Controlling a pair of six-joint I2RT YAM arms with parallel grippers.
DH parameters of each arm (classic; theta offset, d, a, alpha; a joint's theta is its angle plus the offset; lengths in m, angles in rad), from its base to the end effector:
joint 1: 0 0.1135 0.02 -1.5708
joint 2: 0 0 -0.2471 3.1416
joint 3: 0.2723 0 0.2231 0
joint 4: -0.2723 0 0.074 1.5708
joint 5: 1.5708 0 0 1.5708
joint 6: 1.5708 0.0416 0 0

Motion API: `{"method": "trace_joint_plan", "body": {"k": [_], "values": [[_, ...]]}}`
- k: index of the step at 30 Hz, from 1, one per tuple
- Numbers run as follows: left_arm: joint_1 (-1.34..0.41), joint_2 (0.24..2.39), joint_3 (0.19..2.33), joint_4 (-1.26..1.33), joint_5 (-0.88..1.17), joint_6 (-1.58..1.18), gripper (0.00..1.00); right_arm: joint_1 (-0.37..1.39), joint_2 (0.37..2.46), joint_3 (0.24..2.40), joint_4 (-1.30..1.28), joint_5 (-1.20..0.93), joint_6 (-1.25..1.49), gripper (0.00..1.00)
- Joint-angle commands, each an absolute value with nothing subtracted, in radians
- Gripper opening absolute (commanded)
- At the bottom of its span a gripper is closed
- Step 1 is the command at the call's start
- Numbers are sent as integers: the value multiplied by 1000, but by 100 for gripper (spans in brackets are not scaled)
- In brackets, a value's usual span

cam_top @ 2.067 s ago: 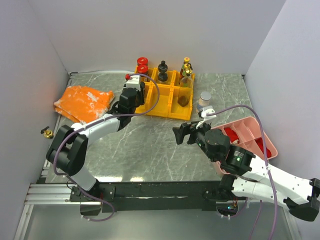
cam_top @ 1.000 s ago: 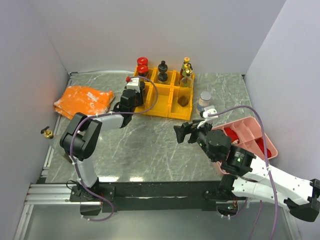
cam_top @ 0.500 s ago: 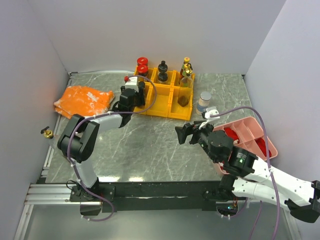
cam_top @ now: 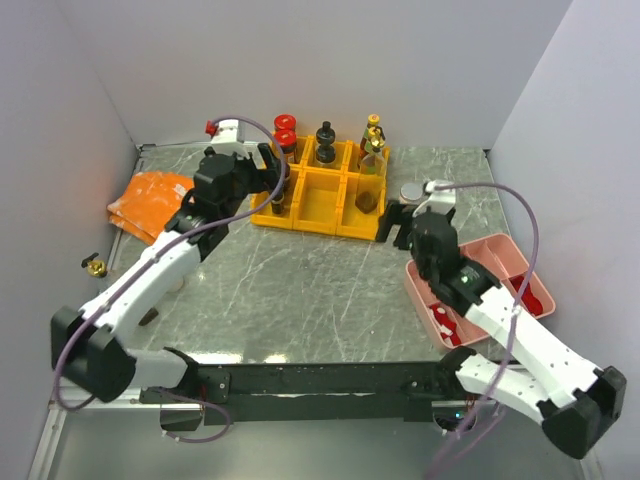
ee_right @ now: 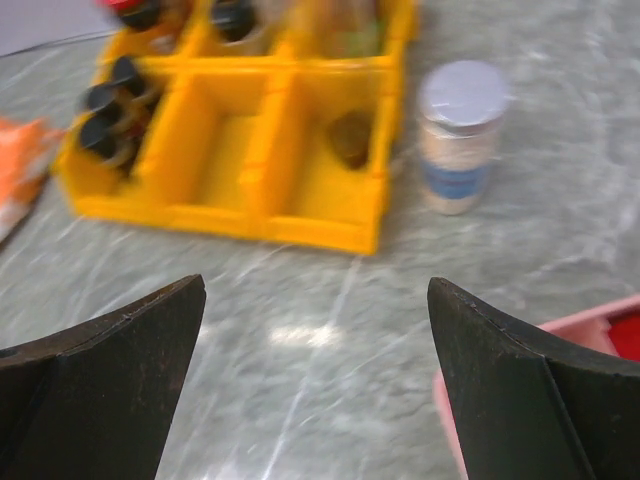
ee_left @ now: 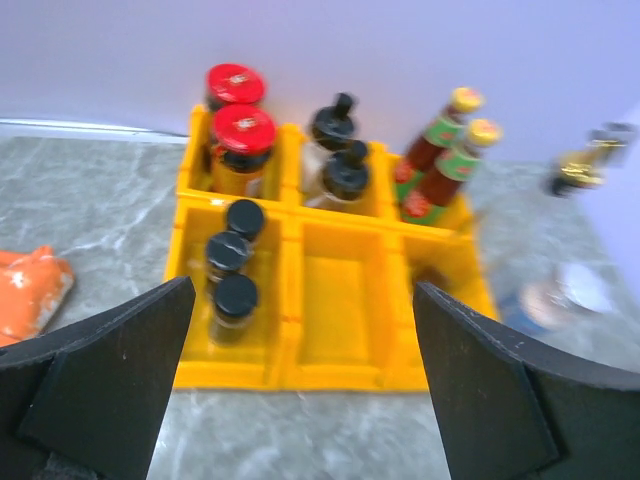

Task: Organize the condiment bottles
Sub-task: Pick up the bottle from the center of the board.

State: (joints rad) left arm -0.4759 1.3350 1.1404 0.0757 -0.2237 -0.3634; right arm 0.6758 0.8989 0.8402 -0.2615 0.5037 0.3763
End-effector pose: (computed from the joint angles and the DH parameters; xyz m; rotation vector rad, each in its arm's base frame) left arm 0.2695 -0.1285 0.3575 -0.0735 1.7044 -0.4398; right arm 0.1600 0.1026 0.3194 0.0630 1.8567 0.2557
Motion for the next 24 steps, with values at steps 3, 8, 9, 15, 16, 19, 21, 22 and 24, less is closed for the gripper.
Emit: {"method": "trace_joint_plan", "body": {"k": [3,8,9,15,16,19,21,22,24], "values": [[-540,1181,1261,-244,-132,-399,96,462,1047,934,-150,405,379,100],[-540,1079,1295,-307,-68,-350,96,351,1195,965,-81,328,324,100],[-538,1063,1289,-308,-71,-341,96,336,1236,963,-51,334,313,100],[-538,942,1109,-210,-127,-290,96,291,1368,992,-6,350,247,100],[-540,927,1085,-193,-127,-293,96,287,1379,997,-5,360,229,100],[-538,882,999,-138,-137,-298,96,270,1404,997,32,344,215,100],[-538,876,1008,-159,-138,-288,97,262,1429,993,81,322,207,100],[-538,877,1014,-175,-146,-291,96,255,1442,996,89,313,203,100],[-538,870,1017,-173,-144,-288,97,247,1491,1024,89,307,195,100]]}}
